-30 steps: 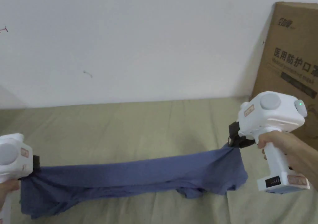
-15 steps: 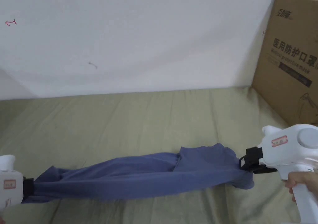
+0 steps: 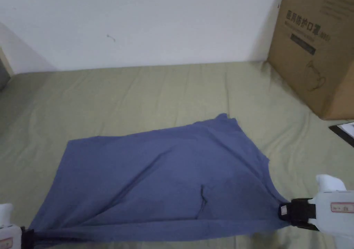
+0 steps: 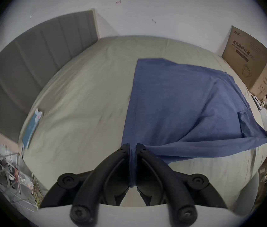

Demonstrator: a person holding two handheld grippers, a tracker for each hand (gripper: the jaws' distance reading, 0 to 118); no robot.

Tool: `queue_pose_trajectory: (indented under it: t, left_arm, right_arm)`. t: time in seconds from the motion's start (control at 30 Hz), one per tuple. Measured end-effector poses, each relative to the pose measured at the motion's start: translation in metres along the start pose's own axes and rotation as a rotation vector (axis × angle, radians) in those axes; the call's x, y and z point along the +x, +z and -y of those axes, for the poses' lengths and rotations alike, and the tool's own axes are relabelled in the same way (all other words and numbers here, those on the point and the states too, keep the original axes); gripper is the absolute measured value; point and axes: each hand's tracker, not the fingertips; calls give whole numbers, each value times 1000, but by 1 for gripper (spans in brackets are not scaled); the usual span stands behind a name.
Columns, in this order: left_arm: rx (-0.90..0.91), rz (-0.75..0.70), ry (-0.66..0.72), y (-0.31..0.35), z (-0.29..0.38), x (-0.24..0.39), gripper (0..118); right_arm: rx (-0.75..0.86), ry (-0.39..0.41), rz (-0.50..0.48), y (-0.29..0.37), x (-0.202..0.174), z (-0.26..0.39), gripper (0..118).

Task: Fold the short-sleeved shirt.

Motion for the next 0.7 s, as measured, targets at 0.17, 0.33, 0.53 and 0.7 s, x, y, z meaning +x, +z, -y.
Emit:
queue_pose_trajectory:
  t: [0.17,0.33,0.53,0.7]
  left_arm:
    - [-2,28,107,25,61,-31,5]
    - [17,26,66,33,85,-23,11]
    - [80,82,116,49,91,-24,110]
    - [124,130,145,79,96,-24,112]
  right_arm:
    - [-60,29,22,13,16,60,2]
    - [-68,37,23,12,20,80,2]
    - [9,138,48,21,2,77,71]
    - [105,199,44,49,-28,89,94]
